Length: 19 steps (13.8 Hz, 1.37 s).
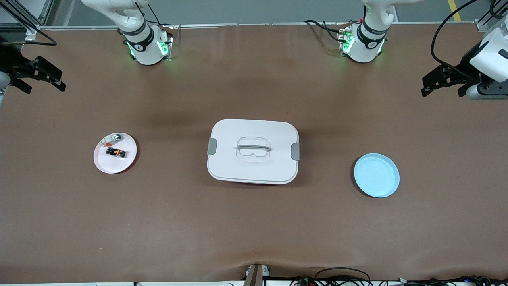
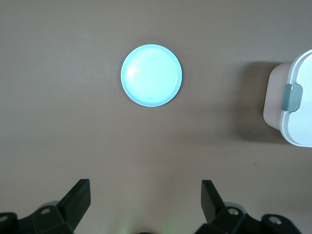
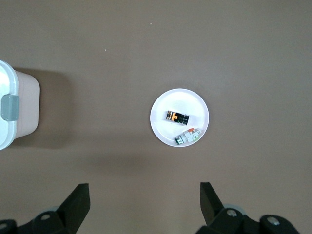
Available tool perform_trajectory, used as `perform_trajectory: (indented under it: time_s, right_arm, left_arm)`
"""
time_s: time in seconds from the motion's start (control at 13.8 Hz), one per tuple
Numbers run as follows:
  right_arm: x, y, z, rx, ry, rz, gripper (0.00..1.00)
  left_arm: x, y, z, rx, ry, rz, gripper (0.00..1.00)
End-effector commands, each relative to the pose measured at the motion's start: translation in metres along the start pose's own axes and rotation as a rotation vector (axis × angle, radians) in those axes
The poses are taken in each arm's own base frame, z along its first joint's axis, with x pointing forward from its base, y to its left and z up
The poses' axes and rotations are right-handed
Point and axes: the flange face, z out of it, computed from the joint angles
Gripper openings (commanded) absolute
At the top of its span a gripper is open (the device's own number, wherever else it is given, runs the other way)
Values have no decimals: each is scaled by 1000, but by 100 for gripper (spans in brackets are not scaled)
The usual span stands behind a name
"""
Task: Transfer orange switch to right arm and place
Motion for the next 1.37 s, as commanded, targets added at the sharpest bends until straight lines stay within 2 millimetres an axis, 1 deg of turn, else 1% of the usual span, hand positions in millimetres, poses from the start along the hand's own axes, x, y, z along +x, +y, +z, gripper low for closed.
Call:
perform_trajectory:
  time_s: [0.0, 0.14, 0.29, 0.51, 0.72, 0.87, 1.08, 1.3]
  right_arm:
    - [0, -1, 7, 1, -27, 9, 100]
    - [5, 0, 15, 0, -53, 11, 100]
    - [4, -1, 15, 1, -56, 11, 100]
    - [5, 4, 10, 3, -57, 18, 100]
    - [1, 5, 8, 5, -97, 24, 100]
    - [2, 7, 10, 4, -102, 27, 100]
    - [2, 8, 9, -56, -107, 11, 100]
    - [2, 8, 8, -63, -106, 11, 100]
  left_arm:
    - [-3, -1, -3, -10, 11, 17, 100]
    - [-3, -1, -2, -10, 10, 17, 100]
    - [-3, -1, -3, -11, 13, 17, 100]
    - [-1, -2, -6, -12, 21, 16, 100]
    - [1, -1, -4, -12, 18, 17, 100]
    - [1, -1, -5, -12, 19, 17, 100]
    - [2, -2, -5, -13, 25, 16, 100]
    - [6, -1, -4, -14, 28, 17, 100]
